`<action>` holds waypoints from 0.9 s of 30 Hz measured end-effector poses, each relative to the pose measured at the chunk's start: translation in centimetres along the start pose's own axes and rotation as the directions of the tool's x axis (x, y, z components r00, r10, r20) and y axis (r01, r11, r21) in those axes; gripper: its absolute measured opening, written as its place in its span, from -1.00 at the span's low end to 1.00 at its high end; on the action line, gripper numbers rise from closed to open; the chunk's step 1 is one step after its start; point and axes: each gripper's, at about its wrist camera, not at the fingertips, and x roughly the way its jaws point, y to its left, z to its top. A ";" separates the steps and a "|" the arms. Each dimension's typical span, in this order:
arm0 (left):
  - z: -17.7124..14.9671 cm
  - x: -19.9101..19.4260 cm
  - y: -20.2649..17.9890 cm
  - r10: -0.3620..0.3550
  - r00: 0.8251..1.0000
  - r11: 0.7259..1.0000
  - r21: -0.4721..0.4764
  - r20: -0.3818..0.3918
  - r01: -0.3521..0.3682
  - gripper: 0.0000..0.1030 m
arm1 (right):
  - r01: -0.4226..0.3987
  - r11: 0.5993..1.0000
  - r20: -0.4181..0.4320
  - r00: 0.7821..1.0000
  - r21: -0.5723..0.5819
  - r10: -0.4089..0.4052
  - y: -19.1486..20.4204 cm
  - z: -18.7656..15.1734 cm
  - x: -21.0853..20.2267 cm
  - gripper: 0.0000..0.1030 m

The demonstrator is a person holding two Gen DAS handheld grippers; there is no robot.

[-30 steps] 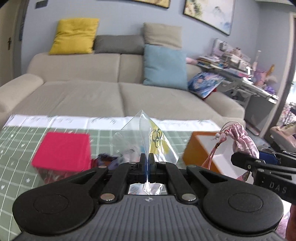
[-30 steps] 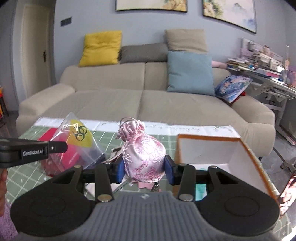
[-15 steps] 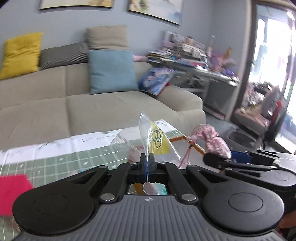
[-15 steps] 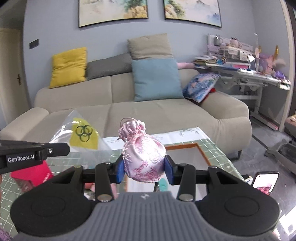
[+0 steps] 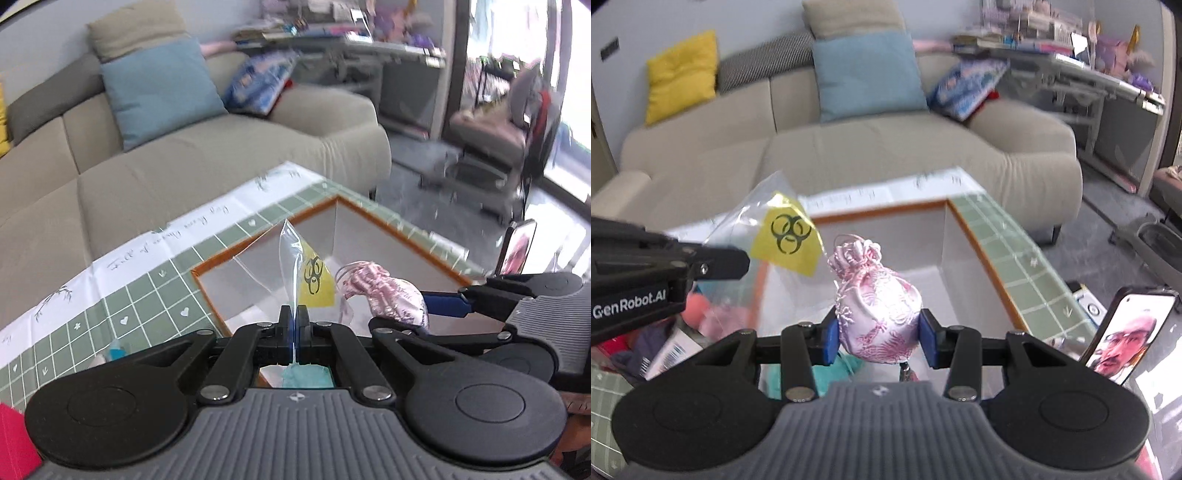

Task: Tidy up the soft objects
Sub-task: 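Lift the plastic bag with the left tool while the right tool lifts the pink pouch toward the box, then open the left tool to drop the bag while the right tool releases the pouch into the orange box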

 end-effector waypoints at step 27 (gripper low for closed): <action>-0.4 8.9 -0.1 -0.010 0.959 0.999 0.026 -0.284 0.018 -0.65 | 0.026 0.973 -0.263 0.961 -0.231 -0.088 0.7 -1.0 8.2 -0.09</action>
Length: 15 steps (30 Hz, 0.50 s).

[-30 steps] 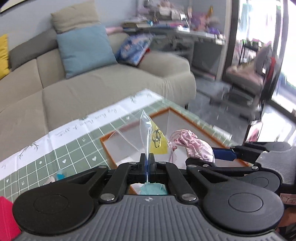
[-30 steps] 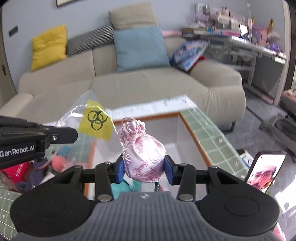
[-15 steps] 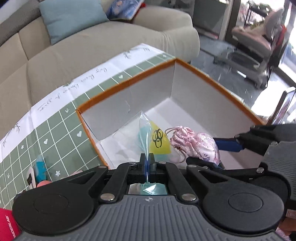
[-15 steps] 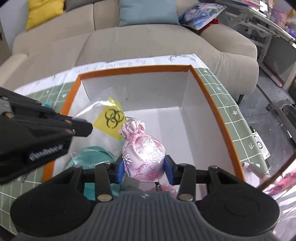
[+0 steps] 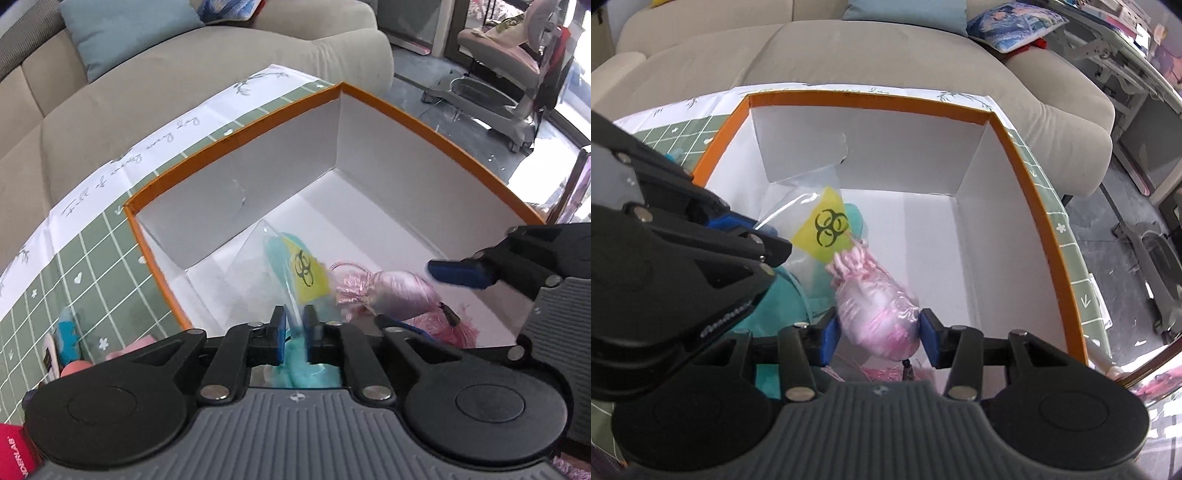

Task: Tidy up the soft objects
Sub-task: 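Open the left tool to drop the bag while the right tool releases the pouch into the orange box, then withdraw both tools from the orange box back over the table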

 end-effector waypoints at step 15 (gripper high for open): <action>-1.1 -5.6 1.6 0.075 0.989 0.997 -0.014 0.129 -0.074 -0.23 | 0.047 0.998 0.059 0.997 -0.029 -0.045 1.0 0.1 -4.0 0.18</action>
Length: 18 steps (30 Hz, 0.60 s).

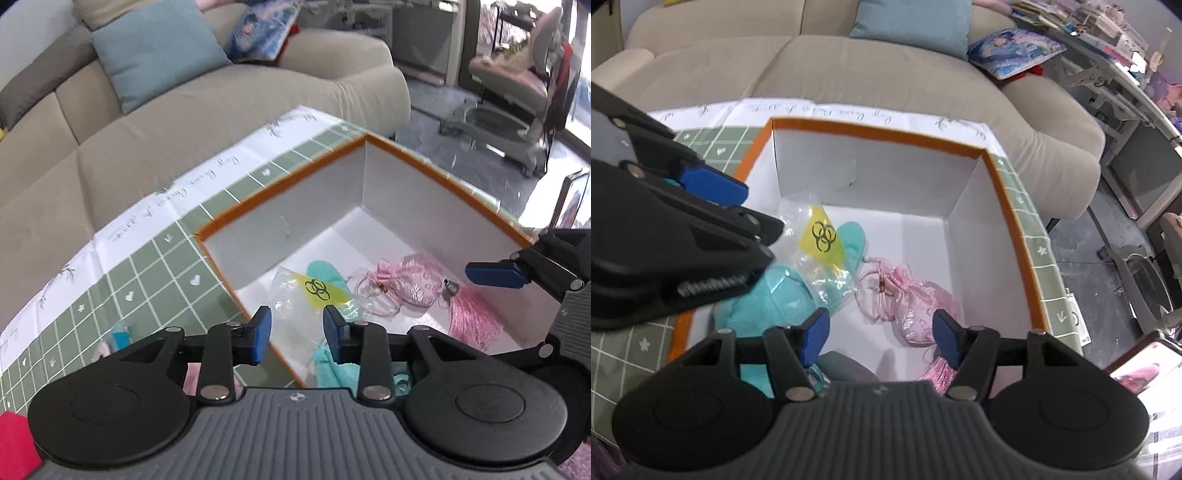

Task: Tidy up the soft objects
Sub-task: 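Withdraw both tools from the orange box back over the table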

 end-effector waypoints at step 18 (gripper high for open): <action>-8.4 -12.0 5.0 0.073 0.955 0.982 -0.189 0.287 -0.019 -0.22 | -0.099 0.985 0.257 0.965 0.141 0.060 5.2 -2.4 -10.3 0.20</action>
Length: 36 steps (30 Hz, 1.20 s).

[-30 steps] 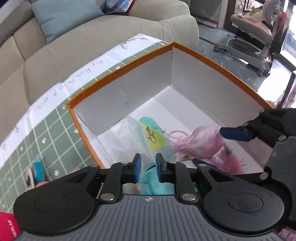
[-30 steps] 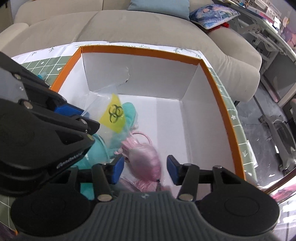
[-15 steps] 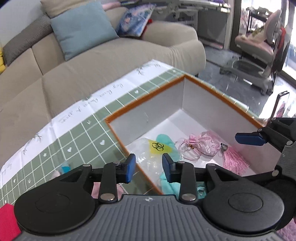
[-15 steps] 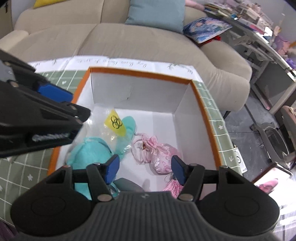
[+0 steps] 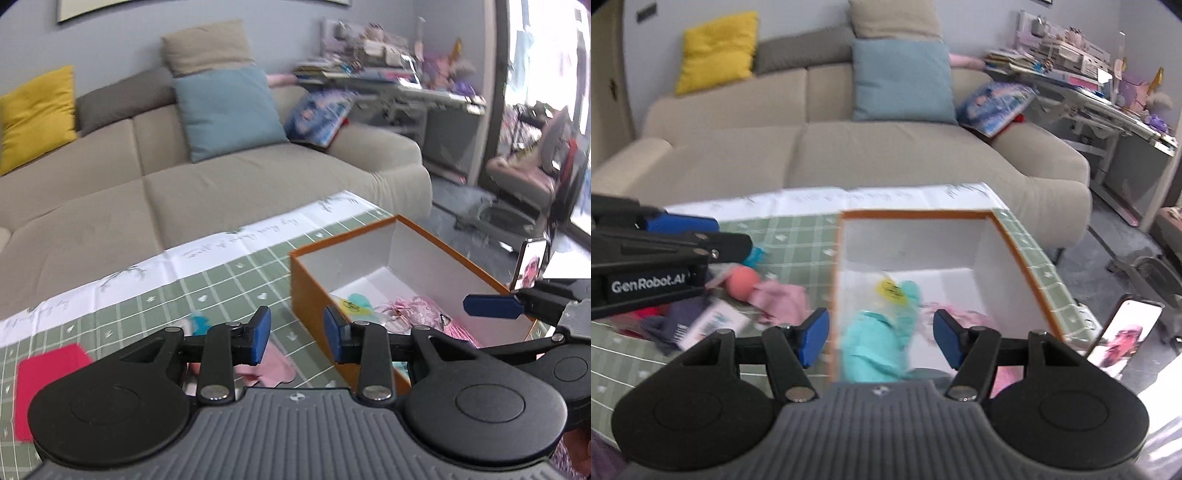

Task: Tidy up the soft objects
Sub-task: 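Withdraw both tools from the orange box back over the table, then move the left tool to the navy cloth strap while the right tool approaches the white card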

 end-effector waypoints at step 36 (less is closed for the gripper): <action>-14.1 -3.3 8.9 0.154 0.985 0.953 -0.250 -0.082 -0.170 0.23 | -0.201 0.970 -0.024 0.980 -0.137 0.200 11.9 -7.1 1.4 0.55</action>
